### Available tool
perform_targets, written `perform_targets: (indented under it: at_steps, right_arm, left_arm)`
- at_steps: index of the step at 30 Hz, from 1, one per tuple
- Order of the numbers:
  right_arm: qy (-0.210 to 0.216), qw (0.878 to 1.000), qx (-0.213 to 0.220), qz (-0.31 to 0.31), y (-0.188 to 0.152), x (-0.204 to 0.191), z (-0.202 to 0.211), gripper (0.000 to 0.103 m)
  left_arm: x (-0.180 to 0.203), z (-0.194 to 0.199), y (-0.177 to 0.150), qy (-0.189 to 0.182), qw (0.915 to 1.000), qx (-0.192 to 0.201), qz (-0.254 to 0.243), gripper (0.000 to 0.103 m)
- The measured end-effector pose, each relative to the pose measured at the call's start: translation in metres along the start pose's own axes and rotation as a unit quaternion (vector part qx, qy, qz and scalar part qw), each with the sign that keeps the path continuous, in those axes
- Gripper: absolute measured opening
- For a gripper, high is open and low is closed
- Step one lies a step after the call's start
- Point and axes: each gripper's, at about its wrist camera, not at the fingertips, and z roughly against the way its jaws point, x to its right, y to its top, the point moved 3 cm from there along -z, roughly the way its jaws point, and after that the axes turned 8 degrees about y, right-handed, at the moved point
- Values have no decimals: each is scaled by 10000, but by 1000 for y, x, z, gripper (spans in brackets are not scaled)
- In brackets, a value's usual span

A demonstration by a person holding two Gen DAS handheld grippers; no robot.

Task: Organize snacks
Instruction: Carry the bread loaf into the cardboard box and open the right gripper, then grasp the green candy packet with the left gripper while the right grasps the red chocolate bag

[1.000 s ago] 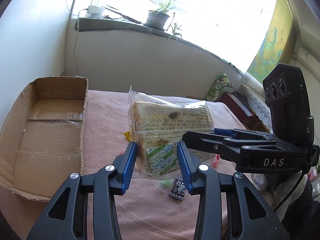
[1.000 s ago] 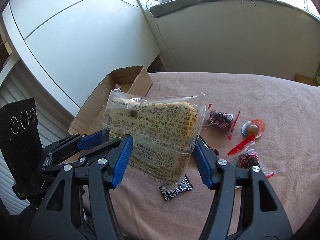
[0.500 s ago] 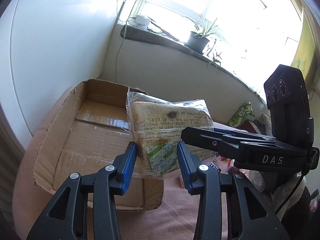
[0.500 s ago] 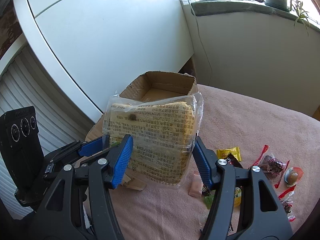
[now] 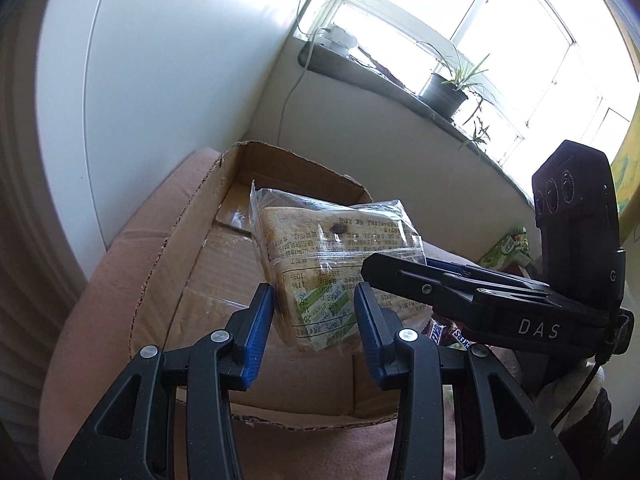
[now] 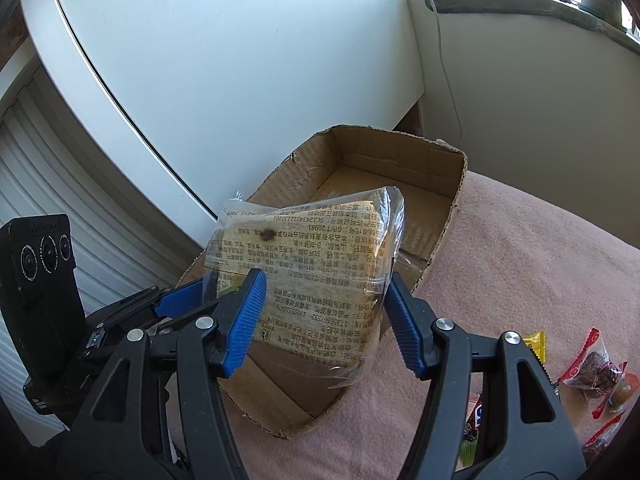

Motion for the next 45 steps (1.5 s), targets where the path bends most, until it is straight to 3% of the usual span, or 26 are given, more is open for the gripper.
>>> perform_targets:
  at_steps: [9, 19, 26, 31, 38, 45]
  right_arm:
    - [-201, 9997, -89, 122, 3, 0, -15, 63]
    - [-493, 9984, 66, 266, 0, 0, -1, 64]
    - [-1023, 9935, 335, 379, -14, 14, 33, 69]
    - [-1410, 9882, 520, 299, -32, 34, 65, 69]
    - [-1814, 9809, 697, 59, -62, 68, 110, 69]
    - [-2157, 9734, 693, -335, -105, 109, 148, 69]
  left_arm:
    - [-6, 6, 2, 194, 9997, 126, 109, 39]
    - [12, 8, -5, 286, 9982, 353, -380, 39]
    - [37, 13, -14, 289, 9910, 899, -950, 54]
    - [59, 6, -22, 196, 9885, 783, -1275, 54]
    - [103, 1, -41, -207, 9815, 489, -1837, 54]
    - [131, -16, -65, -554, 9758, -67, -2114, 54]
